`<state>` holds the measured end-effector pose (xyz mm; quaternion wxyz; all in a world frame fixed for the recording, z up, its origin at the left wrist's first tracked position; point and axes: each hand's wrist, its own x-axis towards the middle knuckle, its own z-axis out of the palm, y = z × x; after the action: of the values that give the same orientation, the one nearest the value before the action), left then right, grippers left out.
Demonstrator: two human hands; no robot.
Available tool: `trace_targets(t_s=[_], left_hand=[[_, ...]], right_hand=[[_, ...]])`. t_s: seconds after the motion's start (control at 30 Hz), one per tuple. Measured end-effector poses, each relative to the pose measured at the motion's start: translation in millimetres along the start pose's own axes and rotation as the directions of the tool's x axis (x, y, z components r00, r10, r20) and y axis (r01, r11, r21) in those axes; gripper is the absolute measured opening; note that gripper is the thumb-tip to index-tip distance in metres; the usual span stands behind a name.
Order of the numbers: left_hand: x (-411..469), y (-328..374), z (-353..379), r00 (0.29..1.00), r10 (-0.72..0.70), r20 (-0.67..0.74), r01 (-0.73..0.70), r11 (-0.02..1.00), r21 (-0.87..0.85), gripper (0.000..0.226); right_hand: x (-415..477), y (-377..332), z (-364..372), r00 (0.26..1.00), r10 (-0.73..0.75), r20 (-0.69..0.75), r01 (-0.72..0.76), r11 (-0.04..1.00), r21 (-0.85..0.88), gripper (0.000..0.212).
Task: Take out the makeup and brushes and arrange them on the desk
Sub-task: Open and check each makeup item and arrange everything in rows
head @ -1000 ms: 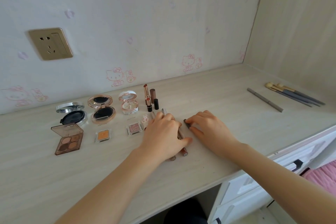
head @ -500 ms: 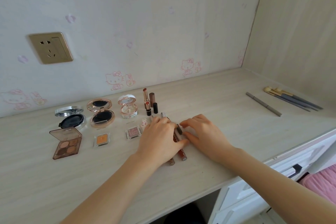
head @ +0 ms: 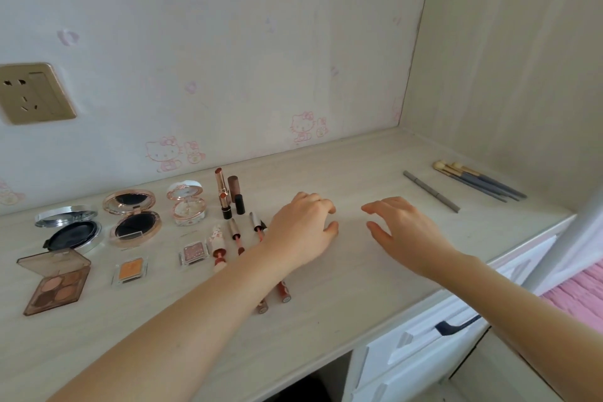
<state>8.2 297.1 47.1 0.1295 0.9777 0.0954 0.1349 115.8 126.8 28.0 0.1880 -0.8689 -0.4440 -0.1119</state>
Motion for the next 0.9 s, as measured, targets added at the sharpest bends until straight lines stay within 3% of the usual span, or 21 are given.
trace_targets(t_s=[0.3,0.53,0.9], left_hand=[[87,49,43,0.99,0.109,0.094,-0.094,0.984,-0.151,0.037],[139,76,80,0.995,0.043,0.088,-0.019,0.965,-0.261,0.051],[180,80,104,0.973,0.074,0.22,-0.034,0.983,-0.179,0.051]], right_hand=[[-3,86,-24,0.994,0.111,-0.014,-0.112,0.984,-0.139,0.033],[-7,123,-25,0.971,0.234,-0.043,-0.238,0.957,-0.166,0.034],[-7,142,-16,0.959,0.279,-0.056,-0.284,0.944,-0.167,0.031]])
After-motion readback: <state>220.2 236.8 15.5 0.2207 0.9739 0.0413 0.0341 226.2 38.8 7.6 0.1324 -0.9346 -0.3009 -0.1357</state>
